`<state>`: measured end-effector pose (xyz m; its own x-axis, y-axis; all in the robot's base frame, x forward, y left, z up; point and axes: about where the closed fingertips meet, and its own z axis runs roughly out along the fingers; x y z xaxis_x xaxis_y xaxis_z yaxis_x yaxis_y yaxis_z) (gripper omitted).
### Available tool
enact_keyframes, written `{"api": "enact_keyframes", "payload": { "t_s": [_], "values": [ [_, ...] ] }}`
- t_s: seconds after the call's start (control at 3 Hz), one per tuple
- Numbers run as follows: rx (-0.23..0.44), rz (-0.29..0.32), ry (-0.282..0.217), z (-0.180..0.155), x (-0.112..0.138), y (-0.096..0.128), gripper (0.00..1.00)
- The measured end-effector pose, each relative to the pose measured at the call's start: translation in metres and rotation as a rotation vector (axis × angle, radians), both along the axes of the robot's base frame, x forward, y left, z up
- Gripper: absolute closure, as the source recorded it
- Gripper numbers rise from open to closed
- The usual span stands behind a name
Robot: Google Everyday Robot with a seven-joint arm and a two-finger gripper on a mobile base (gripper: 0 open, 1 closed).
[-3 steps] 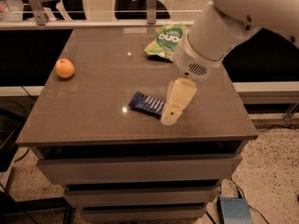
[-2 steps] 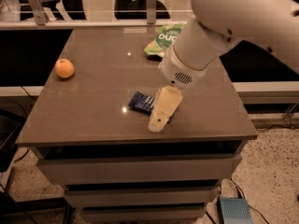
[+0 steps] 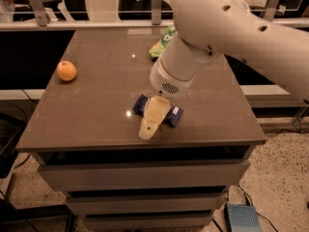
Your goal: Pick rxbar blueberry
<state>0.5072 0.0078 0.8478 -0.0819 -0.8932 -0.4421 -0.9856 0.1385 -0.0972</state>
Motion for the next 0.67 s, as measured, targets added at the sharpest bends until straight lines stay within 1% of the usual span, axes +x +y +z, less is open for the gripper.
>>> {"api": "enact_keyframes", "payload": {
  "t_s": [0.33, 0.67],
  "values": [
    [-0.008, -0.009, -0.003, -0.012, 0.013, -0.001, 0.00],
    [-0.002, -0.019, 0.004, -0.023, 0.019, -0.004, 0.18]
  ]
}}
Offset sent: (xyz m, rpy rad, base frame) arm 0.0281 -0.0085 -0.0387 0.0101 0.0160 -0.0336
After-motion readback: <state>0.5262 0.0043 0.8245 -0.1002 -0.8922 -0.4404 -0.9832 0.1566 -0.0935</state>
